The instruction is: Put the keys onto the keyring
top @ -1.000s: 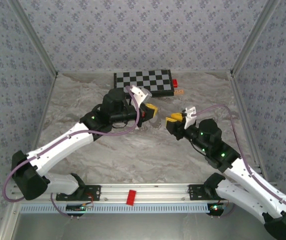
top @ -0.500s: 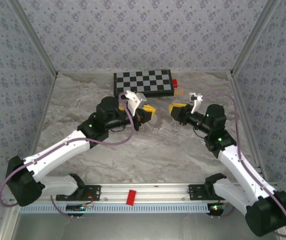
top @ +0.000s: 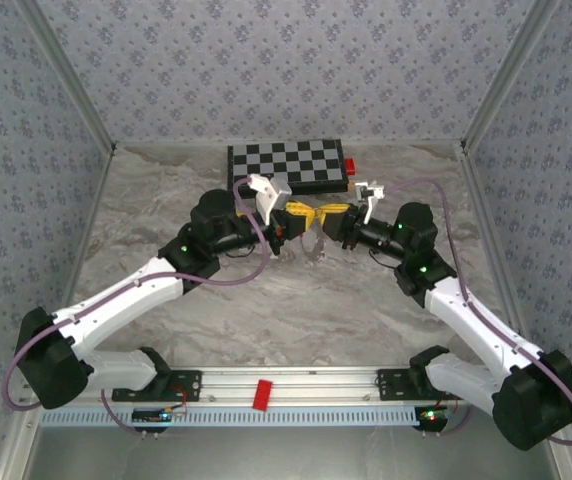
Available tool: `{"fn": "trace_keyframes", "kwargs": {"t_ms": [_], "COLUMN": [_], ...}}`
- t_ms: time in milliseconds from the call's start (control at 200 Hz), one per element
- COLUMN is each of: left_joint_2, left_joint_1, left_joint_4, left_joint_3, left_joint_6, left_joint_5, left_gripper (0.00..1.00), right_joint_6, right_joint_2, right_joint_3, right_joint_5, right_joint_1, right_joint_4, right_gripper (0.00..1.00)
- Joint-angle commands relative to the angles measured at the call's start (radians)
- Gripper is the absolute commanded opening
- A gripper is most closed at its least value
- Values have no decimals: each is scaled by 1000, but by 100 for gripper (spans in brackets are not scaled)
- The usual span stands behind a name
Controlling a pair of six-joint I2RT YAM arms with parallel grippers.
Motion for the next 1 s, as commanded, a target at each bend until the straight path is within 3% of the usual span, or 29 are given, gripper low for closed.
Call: {"fn": "trace_keyframes", "kwargs": {"t_ms": [0,630,995], "left_joint_2": [15,21,32], "left_joint_1": [1,3,3], "left_joint_4": [57,141,173], "left_joint_3": [42,17,12], "left_joint_6": [-21,-92,-122], "left_joint_5": [25,33,66], "left_gripper": [0,0,0], "right_joint_6": [-27,16,31], "right_joint_2": [-4,-106,-84], "right_joint_3": [40,-26,7], "right_joint_5": [-21,36,23], "right_joint_1": [26,17,8], "right_joint_4": [41,90,121], "right_gripper": [21,21,18]}}
